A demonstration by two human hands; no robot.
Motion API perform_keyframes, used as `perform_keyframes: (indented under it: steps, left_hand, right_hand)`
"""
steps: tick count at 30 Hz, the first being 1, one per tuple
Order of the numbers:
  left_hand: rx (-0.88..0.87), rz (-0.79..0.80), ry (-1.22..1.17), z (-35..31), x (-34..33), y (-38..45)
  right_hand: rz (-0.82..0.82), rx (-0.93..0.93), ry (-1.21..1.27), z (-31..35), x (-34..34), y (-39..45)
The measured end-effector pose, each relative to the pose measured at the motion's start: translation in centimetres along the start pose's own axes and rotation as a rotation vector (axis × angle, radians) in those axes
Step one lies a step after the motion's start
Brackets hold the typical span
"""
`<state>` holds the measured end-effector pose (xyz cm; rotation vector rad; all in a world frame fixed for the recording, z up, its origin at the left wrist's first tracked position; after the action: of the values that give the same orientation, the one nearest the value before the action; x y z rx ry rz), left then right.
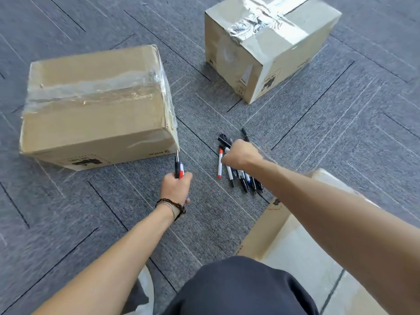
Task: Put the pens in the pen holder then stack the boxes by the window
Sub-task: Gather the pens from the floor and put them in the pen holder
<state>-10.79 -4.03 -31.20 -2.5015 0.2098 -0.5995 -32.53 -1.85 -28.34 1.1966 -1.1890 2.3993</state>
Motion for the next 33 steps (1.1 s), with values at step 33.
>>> perform_keyframes:
  steps: [33]
  left_hand:
    - [-0.260,-0.013,0.747,-5.0,-9.9,0.9]
  right_hand:
    - [-0.060,-0.109,0.333,-6.3,7.4,-1.3]
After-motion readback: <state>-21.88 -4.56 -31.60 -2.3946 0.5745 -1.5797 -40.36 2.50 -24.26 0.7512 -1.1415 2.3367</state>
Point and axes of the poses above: each hand's wrist, its own y-axis towards the middle knuckle, its own x-axis out of the back of the hand, z = x × y, the point moved 5 cm from there along y, towards the middle knuckle, and after that the axes turned 4 degrees about -z, right-handed, at the moved point
